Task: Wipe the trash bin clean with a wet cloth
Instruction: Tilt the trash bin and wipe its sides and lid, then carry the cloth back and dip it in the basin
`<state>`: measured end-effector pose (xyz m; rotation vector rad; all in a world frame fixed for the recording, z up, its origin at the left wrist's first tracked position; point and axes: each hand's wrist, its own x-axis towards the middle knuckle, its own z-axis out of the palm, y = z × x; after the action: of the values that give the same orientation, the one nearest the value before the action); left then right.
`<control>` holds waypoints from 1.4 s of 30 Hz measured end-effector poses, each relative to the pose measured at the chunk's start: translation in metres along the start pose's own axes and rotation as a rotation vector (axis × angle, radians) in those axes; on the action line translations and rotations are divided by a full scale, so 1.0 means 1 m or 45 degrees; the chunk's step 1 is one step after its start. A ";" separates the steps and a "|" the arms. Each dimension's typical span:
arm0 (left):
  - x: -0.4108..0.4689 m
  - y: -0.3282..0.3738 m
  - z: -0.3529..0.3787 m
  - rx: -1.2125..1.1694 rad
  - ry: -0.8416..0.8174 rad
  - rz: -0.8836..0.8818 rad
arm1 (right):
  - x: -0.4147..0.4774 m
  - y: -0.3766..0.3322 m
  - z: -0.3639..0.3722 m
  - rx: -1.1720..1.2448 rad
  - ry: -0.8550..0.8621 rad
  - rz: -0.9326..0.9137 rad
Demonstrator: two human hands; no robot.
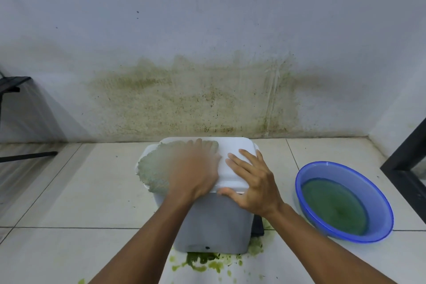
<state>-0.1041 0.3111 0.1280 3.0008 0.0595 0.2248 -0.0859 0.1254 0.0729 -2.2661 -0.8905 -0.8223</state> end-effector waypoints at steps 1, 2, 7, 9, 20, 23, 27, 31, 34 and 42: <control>-0.003 0.004 0.001 -0.022 -0.002 0.022 | -0.002 0.001 0.001 -0.014 0.026 -0.047; -0.004 0.007 0.002 -0.035 -0.008 0.049 | -0.004 0.001 0.003 -0.026 0.050 -0.084; 0.018 0.015 0.000 -0.063 -0.016 0.110 | 0.009 0.002 0.005 -0.038 0.123 -0.079; 0.017 0.013 -0.001 -0.082 -0.017 0.099 | 0.004 -0.005 0.008 -0.002 0.133 -0.070; -0.011 -0.010 0.010 -0.035 -0.053 -0.191 | -0.008 0.022 -0.015 0.241 -0.098 -0.009; 0.016 -0.008 0.003 -0.025 -0.188 -0.282 | -0.004 0.013 -0.015 0.354 -0.131 0.163; 0.035 0.037 0.009 -0.062 -0.291 0.052 | 0.008 0.009 -0.025 0.663 -0.099 0.613; 0.023 0.057 0.009 -0.398 -0.180 0.309 | 0.030 0.018 -0.048 1.011 -0.074 0.943; 0.014 0.057 -0.008 -1.101 -0.185 0.156 | 0.035 0.016 -0.061 0.891 -0.140 0.911; 0.012 0.074 -0.061 -1.840 -0.509 -0.109 | 0.063 0.000 -0.099 0.853 0.149 0.895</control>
<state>-0.0995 0.2465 0.1991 1.5472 -0.0170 -0.2574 -0.0811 0.0825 0.1820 -1.7111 -0.2067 -0.2650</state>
